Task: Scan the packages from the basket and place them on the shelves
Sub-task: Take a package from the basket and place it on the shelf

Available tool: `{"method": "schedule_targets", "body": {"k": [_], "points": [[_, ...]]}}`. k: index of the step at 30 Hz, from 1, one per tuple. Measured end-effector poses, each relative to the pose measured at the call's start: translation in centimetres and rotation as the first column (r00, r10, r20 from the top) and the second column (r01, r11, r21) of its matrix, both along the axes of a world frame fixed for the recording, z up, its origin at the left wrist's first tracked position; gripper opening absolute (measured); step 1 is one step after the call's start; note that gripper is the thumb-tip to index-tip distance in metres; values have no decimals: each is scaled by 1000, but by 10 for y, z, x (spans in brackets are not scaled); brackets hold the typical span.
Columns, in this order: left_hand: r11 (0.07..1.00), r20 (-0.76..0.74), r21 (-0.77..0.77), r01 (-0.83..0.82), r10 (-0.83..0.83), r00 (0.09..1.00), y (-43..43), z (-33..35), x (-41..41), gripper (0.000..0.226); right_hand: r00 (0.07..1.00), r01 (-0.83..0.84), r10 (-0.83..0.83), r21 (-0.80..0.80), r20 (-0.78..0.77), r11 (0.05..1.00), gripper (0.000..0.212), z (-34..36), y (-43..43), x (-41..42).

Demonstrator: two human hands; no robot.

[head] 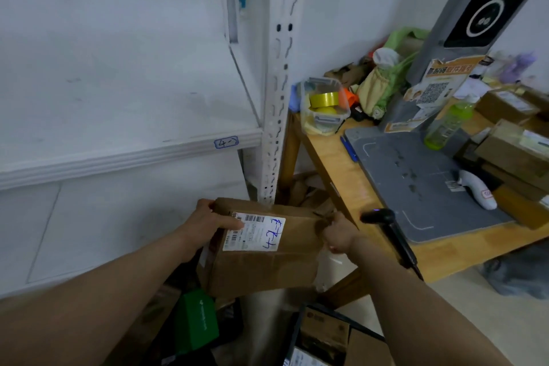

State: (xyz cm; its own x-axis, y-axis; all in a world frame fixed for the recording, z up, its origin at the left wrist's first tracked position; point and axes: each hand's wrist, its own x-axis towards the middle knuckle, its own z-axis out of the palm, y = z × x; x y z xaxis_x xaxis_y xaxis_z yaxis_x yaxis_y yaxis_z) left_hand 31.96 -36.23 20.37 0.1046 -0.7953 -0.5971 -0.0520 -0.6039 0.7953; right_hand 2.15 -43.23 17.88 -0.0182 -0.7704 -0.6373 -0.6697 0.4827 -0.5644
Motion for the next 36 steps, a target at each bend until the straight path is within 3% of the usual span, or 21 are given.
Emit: {"method": "schedule_targets", "body": {"k": [3, 5, 8, 13, 16, 18, 21, 23, 26, 31, 36], "points": [[996, -35, -25, -86, 85, 996, 29, 13, 38, 70, 987, -43, 22, 130, 157, 991, 52, 24, 9, 28], [988, -73, -48, -144, 140, 987, 54, 25, 70, 75, 967, -128, 88, 155, 238, 980, 22, 50, 20, 52], [969, -133, -94, -229, 216, 967, 98, 48, 121, 80, 930, -173, 115, 139, 349, 975, 10, 79, 33, 96], [923, -178, -235, -304, 266, 947, 182, 91, 216, 80, 854, -258, 199, 60, 481, 964, 67, 123, 74, 195], [873, -190, -301, -383, 339, 921, 239, 117, 279, 87, 799, -350, 316, -31, 512, 936, 86, 148, 105, 266], [828, -206, -339, -447, 399, 894, 278, 135, 318, 84, 751, -390, 366, -79, 549, 918, 87, 167, 128, 315], [754, -271, -388, -530, 456, 848, 337, 161, 368, 49, 669, -445, 441, -153, 598, 883, 73, 193, 164, 384], [687, -335, -395, -609, 510, 792, 375, 171, 396, 38, 605, -483, 482, -189, 634, 855, 79, 208, 185, 427], [571, -464, -375, -730, 566, 682, 424, 175, 430, 39, 513, -552, 557, -246, 653, 797, 103, 226, 213, 485], [389, -623, -306, -869, 608, 491, 476, 167, 463, 46, 449, -652, 660, -284, 603, 703, 94, 247, 248, 556], [312, -697, -222, -924, 612, 374, 500, 153, 486, 44, 412, -699, 744, -342, 525, 628, 94, 267, 265, 611]]}}
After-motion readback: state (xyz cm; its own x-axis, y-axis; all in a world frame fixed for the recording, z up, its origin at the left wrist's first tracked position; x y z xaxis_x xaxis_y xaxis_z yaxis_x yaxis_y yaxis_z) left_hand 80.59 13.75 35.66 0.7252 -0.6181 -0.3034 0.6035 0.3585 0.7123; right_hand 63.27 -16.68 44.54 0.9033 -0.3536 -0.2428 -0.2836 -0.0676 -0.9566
